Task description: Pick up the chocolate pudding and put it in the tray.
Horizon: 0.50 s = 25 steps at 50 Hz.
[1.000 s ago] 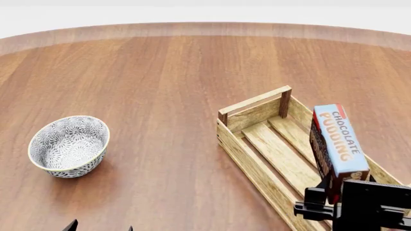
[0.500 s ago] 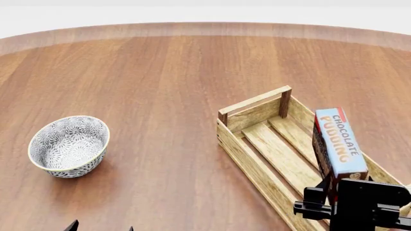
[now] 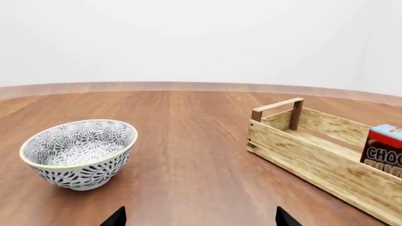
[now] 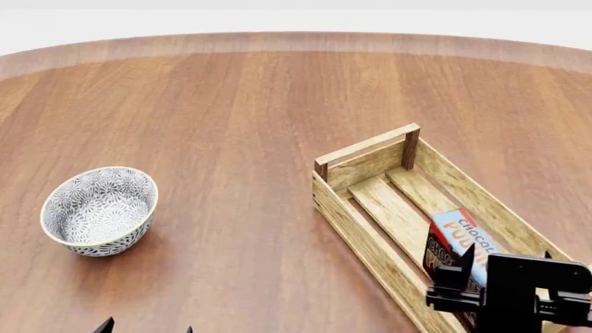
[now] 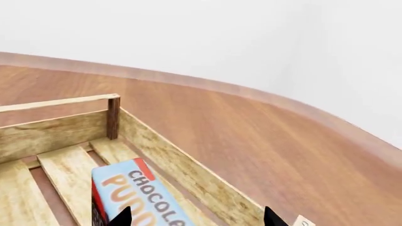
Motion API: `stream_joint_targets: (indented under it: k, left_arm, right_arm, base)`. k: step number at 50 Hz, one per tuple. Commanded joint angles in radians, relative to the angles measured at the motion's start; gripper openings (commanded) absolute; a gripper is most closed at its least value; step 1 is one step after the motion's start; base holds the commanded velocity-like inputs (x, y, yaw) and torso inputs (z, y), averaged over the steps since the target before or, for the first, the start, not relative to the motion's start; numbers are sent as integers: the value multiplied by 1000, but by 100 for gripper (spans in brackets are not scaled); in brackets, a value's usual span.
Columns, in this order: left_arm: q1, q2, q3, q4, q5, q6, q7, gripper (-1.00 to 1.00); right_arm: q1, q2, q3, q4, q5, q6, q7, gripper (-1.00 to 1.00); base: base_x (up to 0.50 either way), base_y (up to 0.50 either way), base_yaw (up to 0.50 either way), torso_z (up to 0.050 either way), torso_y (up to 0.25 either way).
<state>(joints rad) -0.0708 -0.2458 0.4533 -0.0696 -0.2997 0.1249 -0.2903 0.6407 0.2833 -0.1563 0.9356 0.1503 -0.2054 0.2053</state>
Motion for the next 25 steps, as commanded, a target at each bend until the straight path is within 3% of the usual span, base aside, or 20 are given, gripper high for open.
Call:
stream_joint_targets:
  k: [1,8,25]
  left_arm:
    - [-2,-4,6,8,-2,-7,-5,100]
    - [-3,-7,9,14,-2,-11,-9,100]
    - [-4,-79,2,362,-5,-194,-105,100]
  right_arm:
    - [-7,11,1,-13,-12,1,8,100]
    - [-30,18,6,-60,-4,26,16,100]
    - [-271,95,62,-759,113,225,48,100]
  base:
    - [0,0,0,0,0]
    - [0,0,0,0,0]
    - [0,0,0,0,0]
